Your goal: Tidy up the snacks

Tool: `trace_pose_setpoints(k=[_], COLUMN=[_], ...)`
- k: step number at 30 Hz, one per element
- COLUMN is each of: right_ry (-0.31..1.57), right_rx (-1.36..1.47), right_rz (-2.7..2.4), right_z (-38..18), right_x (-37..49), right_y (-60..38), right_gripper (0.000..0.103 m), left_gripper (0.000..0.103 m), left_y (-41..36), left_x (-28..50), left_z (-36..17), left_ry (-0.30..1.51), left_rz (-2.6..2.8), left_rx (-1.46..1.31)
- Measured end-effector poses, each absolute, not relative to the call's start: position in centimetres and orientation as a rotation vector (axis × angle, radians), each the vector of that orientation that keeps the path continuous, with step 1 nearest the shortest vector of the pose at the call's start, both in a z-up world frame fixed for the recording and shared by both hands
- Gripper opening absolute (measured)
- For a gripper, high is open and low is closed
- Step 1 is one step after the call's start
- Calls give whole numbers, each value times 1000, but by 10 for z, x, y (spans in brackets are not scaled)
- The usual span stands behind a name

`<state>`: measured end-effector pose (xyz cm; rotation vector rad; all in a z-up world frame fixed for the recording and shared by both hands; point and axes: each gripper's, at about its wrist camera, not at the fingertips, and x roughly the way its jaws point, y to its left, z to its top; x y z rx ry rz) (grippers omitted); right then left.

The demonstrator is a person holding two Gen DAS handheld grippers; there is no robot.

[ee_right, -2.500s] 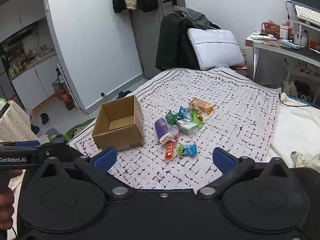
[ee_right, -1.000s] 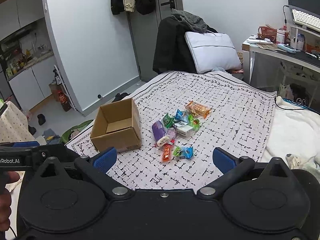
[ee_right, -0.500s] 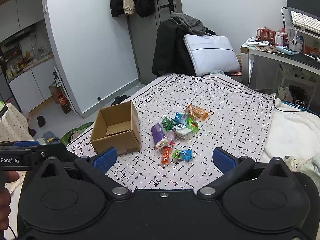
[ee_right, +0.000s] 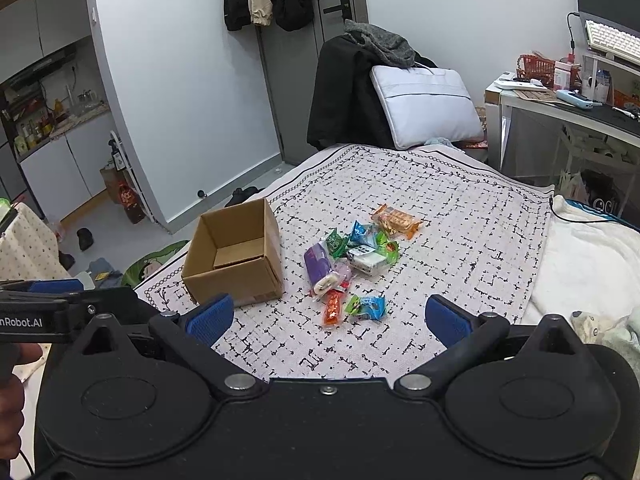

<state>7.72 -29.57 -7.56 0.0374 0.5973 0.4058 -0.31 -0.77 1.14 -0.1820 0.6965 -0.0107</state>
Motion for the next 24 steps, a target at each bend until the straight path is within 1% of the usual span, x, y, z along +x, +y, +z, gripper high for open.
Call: trace_pose_setpoints(k=[12,24], right_ry=[599,607], right_rx=[50,24], right_rz=[417,432], right_z=[-79,-92], right_x=[84,104], right_y=[-295,-291], right_gripper=[103,103], left_gripper=[102,102], left_y=[-6,0], left_x=[2,21], left_z=[10,-7], left_ry=[682,698], left_rz=[-17,-15], left_rx=[-201,-236])
